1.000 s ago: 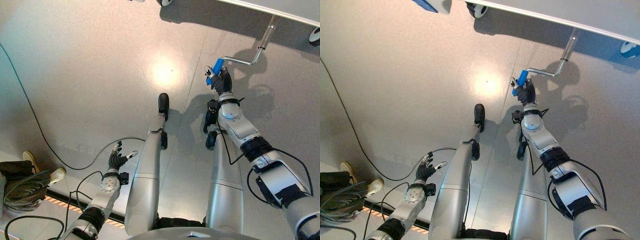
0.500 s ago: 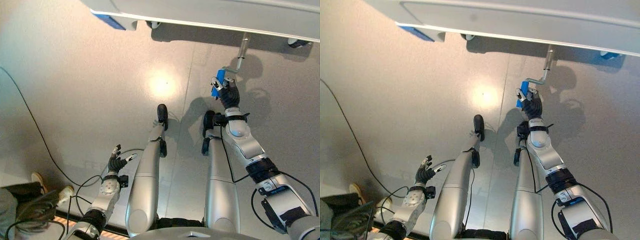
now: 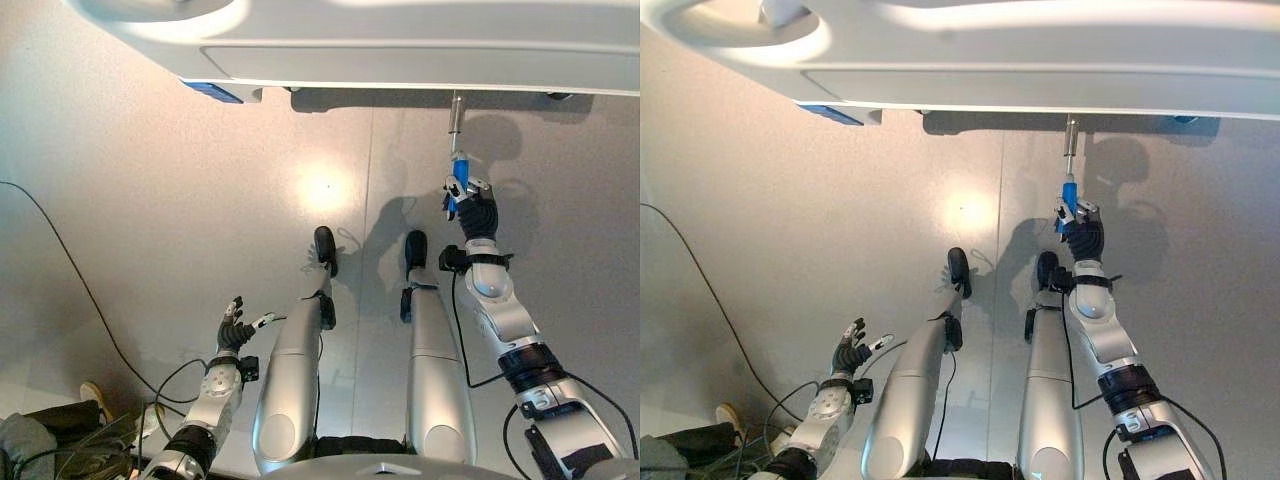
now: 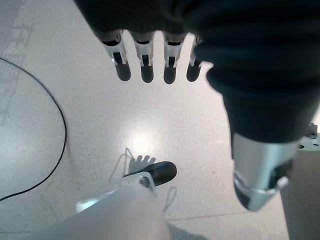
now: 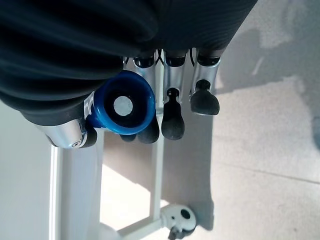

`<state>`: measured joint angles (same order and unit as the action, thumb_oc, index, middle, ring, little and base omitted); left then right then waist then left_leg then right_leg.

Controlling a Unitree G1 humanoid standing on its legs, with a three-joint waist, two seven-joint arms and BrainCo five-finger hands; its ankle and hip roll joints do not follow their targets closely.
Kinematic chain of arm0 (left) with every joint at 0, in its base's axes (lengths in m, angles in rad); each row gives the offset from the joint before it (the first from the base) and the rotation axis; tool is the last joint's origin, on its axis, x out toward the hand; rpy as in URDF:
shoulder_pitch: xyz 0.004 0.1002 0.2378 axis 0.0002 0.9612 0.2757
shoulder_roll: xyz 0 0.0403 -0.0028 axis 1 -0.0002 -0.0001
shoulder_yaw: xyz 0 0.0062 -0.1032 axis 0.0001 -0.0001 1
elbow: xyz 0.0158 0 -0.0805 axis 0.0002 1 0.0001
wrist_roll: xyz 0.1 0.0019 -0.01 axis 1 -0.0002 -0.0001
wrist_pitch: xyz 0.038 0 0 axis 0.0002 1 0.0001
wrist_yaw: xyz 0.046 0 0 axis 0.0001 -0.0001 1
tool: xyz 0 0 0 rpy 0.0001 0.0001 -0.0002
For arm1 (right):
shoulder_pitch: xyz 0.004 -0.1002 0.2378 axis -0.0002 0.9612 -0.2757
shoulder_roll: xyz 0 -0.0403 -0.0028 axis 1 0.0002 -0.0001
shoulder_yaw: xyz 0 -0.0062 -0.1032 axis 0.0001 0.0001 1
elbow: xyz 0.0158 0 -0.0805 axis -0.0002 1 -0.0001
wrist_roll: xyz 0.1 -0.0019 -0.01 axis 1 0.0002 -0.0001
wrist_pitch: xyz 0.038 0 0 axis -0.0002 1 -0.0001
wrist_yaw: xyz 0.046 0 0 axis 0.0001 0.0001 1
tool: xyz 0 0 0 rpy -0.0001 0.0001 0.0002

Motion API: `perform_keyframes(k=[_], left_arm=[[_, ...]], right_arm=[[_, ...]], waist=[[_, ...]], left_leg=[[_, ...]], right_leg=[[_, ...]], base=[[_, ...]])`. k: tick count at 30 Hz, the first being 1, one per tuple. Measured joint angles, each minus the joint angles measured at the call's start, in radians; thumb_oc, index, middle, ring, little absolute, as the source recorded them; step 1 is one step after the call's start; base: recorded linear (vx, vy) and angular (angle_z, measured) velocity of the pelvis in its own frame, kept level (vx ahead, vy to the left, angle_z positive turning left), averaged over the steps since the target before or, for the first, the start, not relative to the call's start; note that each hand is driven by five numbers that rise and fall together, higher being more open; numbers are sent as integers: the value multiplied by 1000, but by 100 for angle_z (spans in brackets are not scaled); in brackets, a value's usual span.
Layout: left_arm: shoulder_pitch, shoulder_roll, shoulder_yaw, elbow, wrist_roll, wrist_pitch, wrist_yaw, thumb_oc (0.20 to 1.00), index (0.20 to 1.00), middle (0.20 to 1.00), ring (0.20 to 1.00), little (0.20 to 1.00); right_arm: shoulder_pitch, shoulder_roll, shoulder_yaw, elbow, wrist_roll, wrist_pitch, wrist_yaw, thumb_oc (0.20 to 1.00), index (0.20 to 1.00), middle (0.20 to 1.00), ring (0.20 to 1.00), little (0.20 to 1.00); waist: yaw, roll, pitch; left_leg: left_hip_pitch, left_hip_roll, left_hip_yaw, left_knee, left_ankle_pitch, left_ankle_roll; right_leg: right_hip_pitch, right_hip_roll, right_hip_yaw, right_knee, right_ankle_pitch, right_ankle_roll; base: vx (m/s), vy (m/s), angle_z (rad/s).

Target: Raise the hospital bed

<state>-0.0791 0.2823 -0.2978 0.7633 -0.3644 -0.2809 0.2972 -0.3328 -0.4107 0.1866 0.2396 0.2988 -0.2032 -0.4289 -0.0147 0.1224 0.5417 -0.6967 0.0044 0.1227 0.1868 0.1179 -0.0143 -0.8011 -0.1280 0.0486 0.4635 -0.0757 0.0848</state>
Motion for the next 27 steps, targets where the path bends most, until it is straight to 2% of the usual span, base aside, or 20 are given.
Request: perform_keyframes(k=[7,11,15,18,20,27], left_arm=[[3,3,1,-2,0,-1,5,1000,1000,1000,1000,1000],[6,18,1,-3,1,-8,17,1000,1000,1000,1000,1000],[7,19,-2,-3,1,-12,26,1000,1000,1000,1000,1000],[7,23,-13,-13,2,-14,35,1000,1000,1000,1000,1000],[8,25,-35,-23,2,-16,40,1000,1000,1000,1000,1000],[8,36,-73,-26,1,-16,49,1000,1000,1000,1000,1000]], right_arm=[[-2,3,-29,45,-85,-2,-66,200,200,200,200,200],[-24,1,-50,154,-153,-35,-127,200,200,200,200,200],[-49,-3,-61,223,-161,-54,-171,200,200,200,200,200],[-115,-36,-60,381,-238,-53,-238,200,200,200,200,200],[-164,-71,-62,481,-244,-50,-245,200,200,200,200,200],[-370,-85,0,834,-224,-23,-242,200,200,200,200,200]], waist=[[-2,-16,1],[-1,-37,0],[-4,-39,-1],[-2,-41,-1],[2,-41,-1],[5,-41,-2]], left_leg=[[4,-3,1,-4,3,3],[3,-5,1,-6,3,4],[-13,-7,-3,-5,3,5],[-31,-9,-15,-3,4,6],[-55,-13,-16,-3,8,9],[-84,-31,-24,-3,14,18]], right_leg=[[4,-2,2,-10,1,2],[3,-4,3,-11,1,3],[-10,-5,3,-10,2,5],[-24,-6,-4,-9,2,6],[-46,-11,-7,-4,4,8],[-77,-28,-9,6,3,17]], base=[[7,-17,0],[11,-23,0],[17,-29,1],[15,-19,6],[12,-15,6],[22,10,5]])
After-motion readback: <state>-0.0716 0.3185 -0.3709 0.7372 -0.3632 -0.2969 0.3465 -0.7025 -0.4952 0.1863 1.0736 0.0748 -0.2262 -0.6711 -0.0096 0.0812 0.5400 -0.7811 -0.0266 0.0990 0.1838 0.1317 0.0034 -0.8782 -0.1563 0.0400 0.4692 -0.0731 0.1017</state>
